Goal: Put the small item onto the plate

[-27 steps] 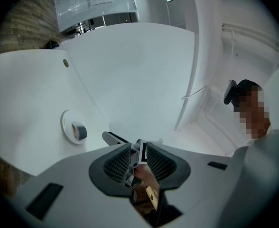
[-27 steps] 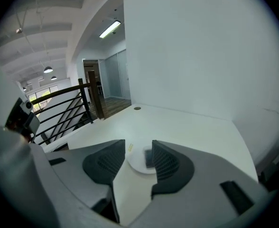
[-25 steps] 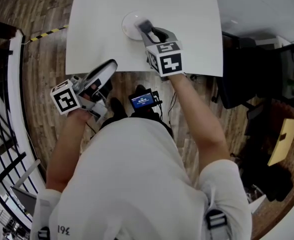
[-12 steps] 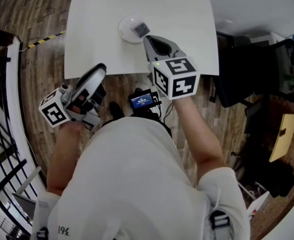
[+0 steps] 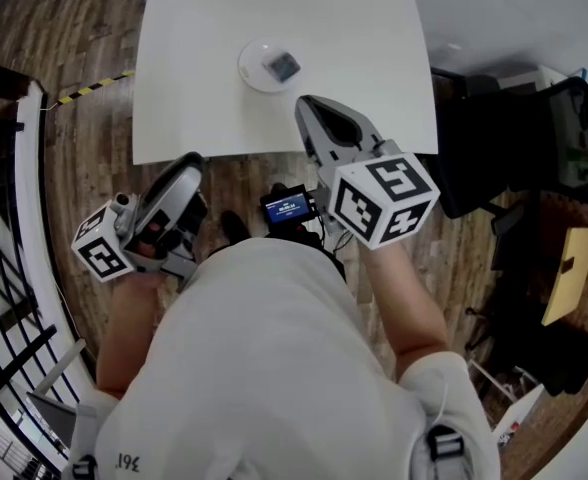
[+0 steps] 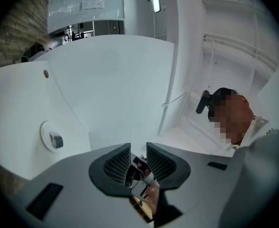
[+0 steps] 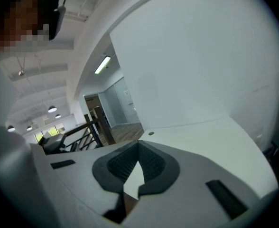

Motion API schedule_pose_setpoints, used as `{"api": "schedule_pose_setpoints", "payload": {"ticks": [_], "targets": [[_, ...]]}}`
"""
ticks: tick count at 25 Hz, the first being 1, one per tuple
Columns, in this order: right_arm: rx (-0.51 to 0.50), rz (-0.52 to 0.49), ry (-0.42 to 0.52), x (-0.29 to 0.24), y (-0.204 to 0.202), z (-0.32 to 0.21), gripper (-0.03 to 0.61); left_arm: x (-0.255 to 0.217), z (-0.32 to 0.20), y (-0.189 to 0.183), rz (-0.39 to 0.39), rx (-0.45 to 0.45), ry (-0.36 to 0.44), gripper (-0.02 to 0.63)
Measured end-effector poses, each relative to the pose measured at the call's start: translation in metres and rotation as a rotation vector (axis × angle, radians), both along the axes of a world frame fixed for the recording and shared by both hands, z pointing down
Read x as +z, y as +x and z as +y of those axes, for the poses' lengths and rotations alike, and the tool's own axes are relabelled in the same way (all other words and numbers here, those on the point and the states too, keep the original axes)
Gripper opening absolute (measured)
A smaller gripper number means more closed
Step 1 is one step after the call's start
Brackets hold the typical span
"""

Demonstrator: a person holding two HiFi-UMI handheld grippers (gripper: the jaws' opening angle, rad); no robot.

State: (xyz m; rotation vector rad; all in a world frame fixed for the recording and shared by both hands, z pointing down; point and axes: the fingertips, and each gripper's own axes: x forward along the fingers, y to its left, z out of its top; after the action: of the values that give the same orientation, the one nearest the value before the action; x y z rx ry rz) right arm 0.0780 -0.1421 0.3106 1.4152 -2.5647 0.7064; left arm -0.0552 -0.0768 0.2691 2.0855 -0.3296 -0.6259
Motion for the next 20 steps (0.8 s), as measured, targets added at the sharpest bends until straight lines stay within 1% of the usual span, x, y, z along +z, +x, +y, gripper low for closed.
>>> {"api": "schedule_pose_setpoints", "payload": {"ticks": [4, 6, 15, 20], "targets": [[0.001, -0.167, -0.031, -0.019, -0.006, 0.011, 0.002, -0.012, 0.011, -0.003, 0.017, 0.017, 0.015, 0.104], [0.004, -0.217, -0.02, -0.032, -0.008, 0.016, 0.002, -0.017, 0.017, -0.005, 0.022, 0.023, 0.024, 0.104], [0.018, -0.269, 0.068, -0.076, -0.007, 0.028, 0.0, -0.03, 0.022, -0.01, 0.019, 0.039, 0.048, 0.104], [0.033, -0.268, 0.109, -0.092, -0.004, 0.037, 0.0, -0.035, 0.027, -0.008, 0.019, 0.058, 0.061, 0.104]]}}
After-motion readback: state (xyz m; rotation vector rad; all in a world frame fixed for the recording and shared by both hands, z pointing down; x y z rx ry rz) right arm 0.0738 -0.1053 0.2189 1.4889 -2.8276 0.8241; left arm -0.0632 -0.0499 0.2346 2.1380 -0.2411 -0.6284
